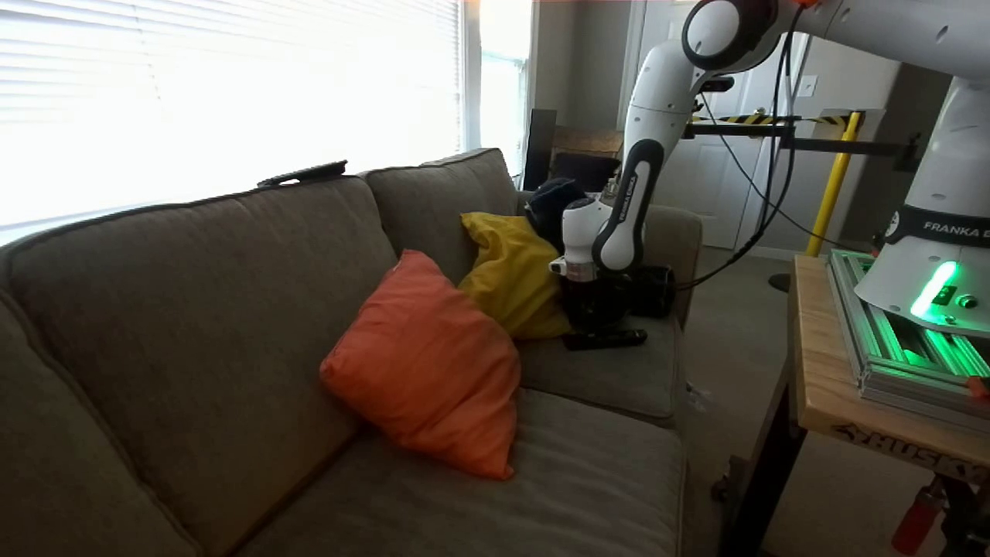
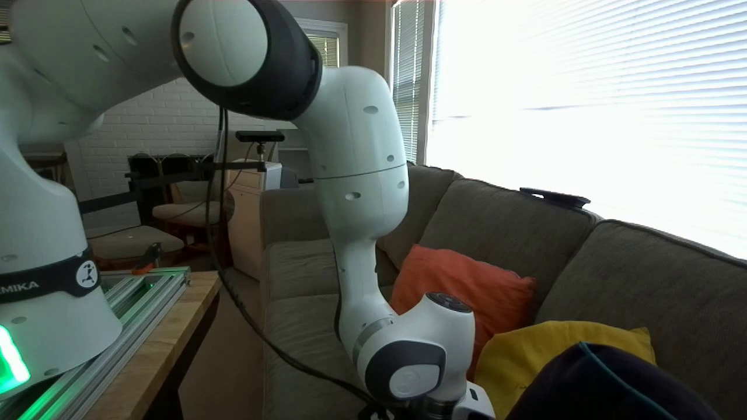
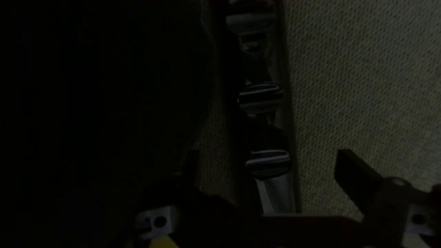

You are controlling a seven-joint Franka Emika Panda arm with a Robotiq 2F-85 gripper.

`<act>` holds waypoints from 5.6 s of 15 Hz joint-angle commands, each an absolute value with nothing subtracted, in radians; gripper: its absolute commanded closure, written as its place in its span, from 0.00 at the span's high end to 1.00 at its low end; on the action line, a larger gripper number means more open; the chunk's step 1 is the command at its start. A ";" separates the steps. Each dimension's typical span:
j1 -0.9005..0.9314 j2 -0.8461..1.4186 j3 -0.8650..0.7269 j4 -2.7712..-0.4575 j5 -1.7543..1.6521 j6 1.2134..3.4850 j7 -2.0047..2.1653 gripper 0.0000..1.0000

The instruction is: Move the sausage pillow to the right.

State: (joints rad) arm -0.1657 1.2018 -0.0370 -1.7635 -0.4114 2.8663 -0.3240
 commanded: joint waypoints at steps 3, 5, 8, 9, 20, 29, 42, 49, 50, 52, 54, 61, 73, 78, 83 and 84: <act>-0.167 1.284 -0.034 -1.654 -0.369 2.775 -0.362 0.66; -0.165 1.294 -0.033 -1.635 -0.369 2.754 -0.362 0.52; -0.163 1.291 -0.029 -1.616 -0.364 2.725 -0.356 0.31; -0.161 1.286 -0.028 -1.614 -0.361 2.715 -0.353 0.30; -0.056 1.035 -0.041 -1.854 -0.372 2.636 -0.319 0.30; 0.036 0.883 0.008 -2.014 -0.375 2.479 -0.317 0.30; 0.106 0.986 0.086 -2.050 -0.376 2.767 -0.309 0.30; 0.192 1.050 0.096 -2.014 -0.337 2.782 -0.224 0.30; 0.196 1.056 0.103 -2.008 -0.330 2.786 -0.207 0.30; 0.202 1.065 0.114 -1.997 -0.320 2.803 -0.182 0.30; 0.210 1.075 0.118 -1.980 -0.310 2.819 -0.166 0.30; 0.227 1.104 0.094 -1.932 -0.302 2.873 -0.138 0.30; 0.254 1.096 0.047 -1.921 -0.307 2.968 -0.113 1.00; 0.238 0.891 0.050 -2.096 -0.286 2.728 -0.092 1.00; 0.140 0.653 0.032 -2.275 -0.272 2.733 -0.097 1.00; 0.090 0.605 0.052 -2.306 -0.245 2.737 -0.121 1.00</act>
State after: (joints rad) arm 0.1886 0.7722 0.0218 -2.1618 -0.3115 2.7092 -0.1000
